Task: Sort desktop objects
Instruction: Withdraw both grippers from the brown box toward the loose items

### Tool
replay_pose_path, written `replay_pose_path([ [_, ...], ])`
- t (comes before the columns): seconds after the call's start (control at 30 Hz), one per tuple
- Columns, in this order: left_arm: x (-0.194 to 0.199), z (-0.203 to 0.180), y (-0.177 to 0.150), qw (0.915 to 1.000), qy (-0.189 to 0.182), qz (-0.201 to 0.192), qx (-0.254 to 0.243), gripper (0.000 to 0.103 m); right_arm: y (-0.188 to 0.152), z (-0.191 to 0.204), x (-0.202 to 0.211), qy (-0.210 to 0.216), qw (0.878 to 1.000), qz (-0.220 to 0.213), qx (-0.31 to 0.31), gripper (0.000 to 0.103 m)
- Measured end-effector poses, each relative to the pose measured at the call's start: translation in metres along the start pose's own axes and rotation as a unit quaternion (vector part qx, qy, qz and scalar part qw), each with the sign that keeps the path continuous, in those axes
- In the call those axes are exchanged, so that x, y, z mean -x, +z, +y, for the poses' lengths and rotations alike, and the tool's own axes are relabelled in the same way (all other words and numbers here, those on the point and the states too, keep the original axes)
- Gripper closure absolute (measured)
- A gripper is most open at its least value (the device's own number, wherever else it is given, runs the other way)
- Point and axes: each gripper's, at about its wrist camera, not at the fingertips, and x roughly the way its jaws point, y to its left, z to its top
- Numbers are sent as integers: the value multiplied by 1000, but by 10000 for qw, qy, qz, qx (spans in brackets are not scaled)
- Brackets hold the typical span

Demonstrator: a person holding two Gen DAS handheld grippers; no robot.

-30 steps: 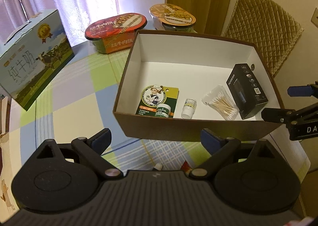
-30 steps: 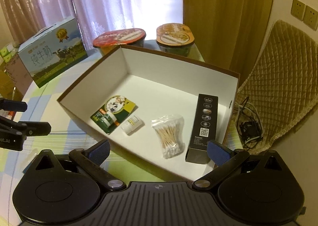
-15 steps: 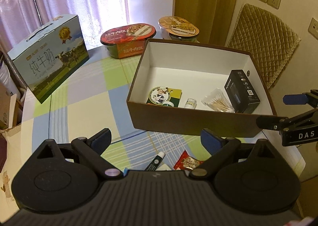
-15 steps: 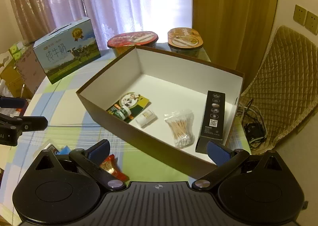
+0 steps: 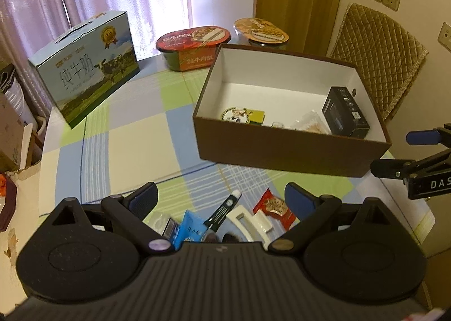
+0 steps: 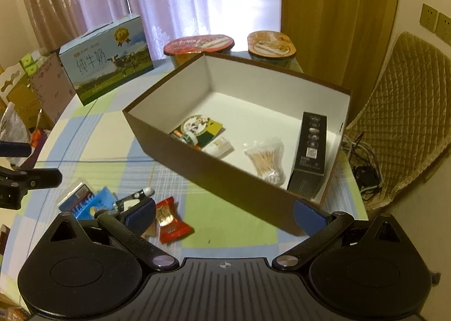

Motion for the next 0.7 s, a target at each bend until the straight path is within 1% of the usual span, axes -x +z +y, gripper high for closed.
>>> replay_pose_path([
  [0.23, 5, 4, -22, 9998, 62, 104, 130, 8, -10, 9, -5, 79, 9998, 150, 53, 2],
  [0.5, -4, 7, -45, 9991, 113, 342, 223, 8, -16, 14, -12, 121, 9995, 272, 86, 2],
  [0.6, -5, 11, -51, 9988, 120, 378, 280, 8, -19, 15, -15, 155, 9994, 310, 92, 2],
  [0.7, -5, 14, -57, 9986, 201, 375, 318, 8, -23, 17, -19, 198, 9992, 335, 81, 2],
])
